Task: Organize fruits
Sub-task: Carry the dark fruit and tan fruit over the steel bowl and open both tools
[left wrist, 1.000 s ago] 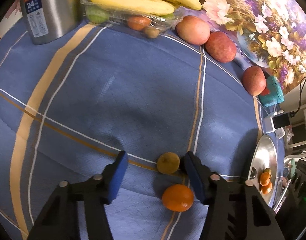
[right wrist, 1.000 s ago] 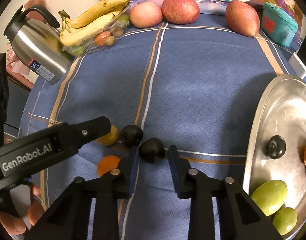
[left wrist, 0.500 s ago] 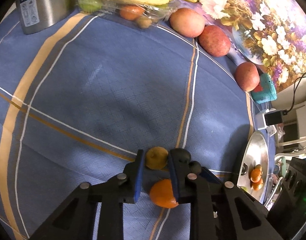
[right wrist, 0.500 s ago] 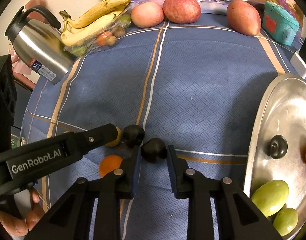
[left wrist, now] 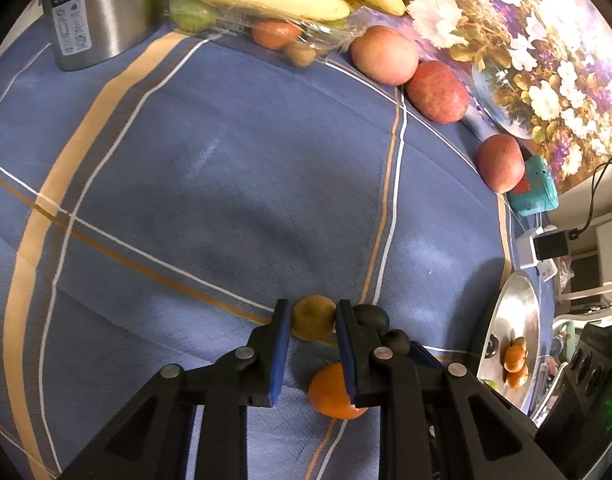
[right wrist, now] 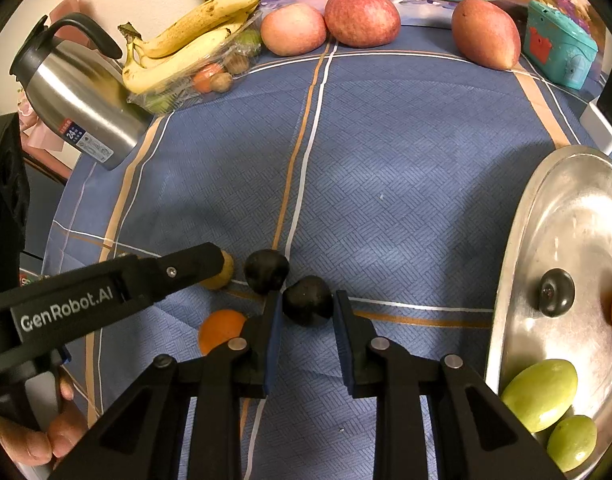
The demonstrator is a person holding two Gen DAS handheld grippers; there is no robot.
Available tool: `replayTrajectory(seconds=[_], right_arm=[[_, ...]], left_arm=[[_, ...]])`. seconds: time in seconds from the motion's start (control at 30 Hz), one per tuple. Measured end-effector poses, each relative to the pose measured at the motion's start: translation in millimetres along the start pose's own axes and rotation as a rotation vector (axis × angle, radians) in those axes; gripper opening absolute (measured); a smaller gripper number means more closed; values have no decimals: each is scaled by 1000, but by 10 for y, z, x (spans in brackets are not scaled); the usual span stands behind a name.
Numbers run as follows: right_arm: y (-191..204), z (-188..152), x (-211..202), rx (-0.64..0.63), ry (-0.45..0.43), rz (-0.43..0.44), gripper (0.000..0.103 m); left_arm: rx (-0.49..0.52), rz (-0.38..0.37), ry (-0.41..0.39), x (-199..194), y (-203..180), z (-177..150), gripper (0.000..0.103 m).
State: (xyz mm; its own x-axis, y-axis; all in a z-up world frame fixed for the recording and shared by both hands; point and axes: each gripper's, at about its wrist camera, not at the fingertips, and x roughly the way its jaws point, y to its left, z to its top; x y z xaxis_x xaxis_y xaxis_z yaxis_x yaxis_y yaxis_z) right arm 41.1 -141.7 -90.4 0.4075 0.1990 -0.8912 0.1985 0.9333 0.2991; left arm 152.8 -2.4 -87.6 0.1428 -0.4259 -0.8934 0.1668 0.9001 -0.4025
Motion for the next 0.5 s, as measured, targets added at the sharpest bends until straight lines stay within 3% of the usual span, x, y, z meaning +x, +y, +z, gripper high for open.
replayTrajectory(seconds=[0.5], right_arm=[[-180, 34, -172, 61, -36, -14, 26]], left_arm=[[-59, 32, -97, -280, 160, 90, 24]])
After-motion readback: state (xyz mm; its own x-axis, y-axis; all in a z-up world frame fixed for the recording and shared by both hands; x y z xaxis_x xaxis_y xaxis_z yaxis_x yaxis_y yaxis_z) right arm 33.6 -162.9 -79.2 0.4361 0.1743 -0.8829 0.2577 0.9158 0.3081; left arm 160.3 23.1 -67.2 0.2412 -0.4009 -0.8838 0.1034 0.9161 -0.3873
